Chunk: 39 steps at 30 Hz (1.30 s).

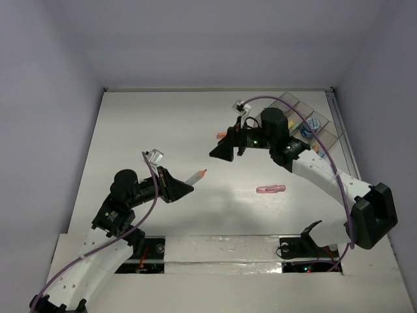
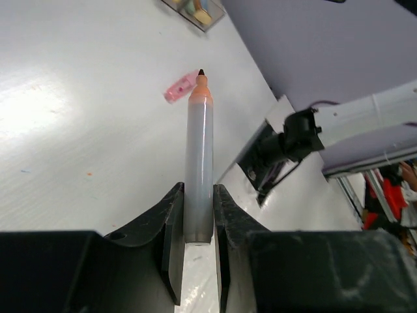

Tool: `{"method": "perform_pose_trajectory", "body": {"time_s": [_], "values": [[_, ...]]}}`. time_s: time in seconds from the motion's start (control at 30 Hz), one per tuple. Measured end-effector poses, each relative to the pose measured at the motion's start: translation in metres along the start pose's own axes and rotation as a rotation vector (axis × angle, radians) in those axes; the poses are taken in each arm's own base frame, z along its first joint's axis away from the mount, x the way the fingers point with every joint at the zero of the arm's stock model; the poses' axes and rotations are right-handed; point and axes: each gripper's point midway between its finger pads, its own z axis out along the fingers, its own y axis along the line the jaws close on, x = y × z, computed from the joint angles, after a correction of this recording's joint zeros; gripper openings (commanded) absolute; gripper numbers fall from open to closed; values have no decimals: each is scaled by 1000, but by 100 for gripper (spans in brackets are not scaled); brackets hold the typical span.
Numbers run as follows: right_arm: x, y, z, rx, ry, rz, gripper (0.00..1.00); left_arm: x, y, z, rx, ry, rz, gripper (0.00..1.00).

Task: Sort the stationery into containers
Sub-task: Pick up the pen cap from the center of the board.

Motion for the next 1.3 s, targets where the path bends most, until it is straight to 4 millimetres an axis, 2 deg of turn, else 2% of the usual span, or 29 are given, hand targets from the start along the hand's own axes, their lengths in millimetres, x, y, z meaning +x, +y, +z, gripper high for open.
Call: {"method": "perform_pose_trajectory", "body": {"time_s": [0.1,0.13,0.17,0.23,0.33,0.37,0.4,0.43,0.47,0.5,0.53,0.57,0.8,0.97,1.23,1.3], "values": [[-20,-34,-11,145,-135,48,75,-16,2,0,-45,-47,38,0],[-21,-47,-11,197,-162,78,46,-23,1,0,-56,-67,54,0],[-22,-62,-11,252,-183,108,26,-31,-1,-1,-64,-91,76,0],[-17,-96,-7,376,-211,190,0,-47,-6,-3,-75,-139,120,0],[3,-148,2,544,-207,304,0,-65,-11,-6,-90,-203,176,0],[10,-165,5,591,-201,339,2,-68,-10,-7,-99,-216,188,0],[17,-181,8,634,-195,369,9,-70,-9,-7,-108,-223,197,0],[25,-196,12,675,-189,402,35,-72,-8,-8,-116,-230,206,0],[31,-207,14,707,-184,430,49,-72,-7,-9,-126,-236,213,0],[36,-220,15,753,-191,457,75,-73,-6,-11,-134,-242,221,0],[53,-237,16,809,-176,496,76,-74,-5,-15,-148,-259,237,0],[57,-243,16,835,-184,527,76,-75,-6,-16,-146,-264,241,0],[67,-293,30,958,-256,629,75,-74,-17,-22,-125,-292,261,0],[52,-310,42,971,-340,684,68,-70,-19,-22,-123,-282,260,0],[50,-320,39,1008,-447,808,54,-69,-23,-25,-113,-292,267,0],[50,-323,38,1021,-467,825,53,-69,-23,-25,-112,-291,267,0]]}}
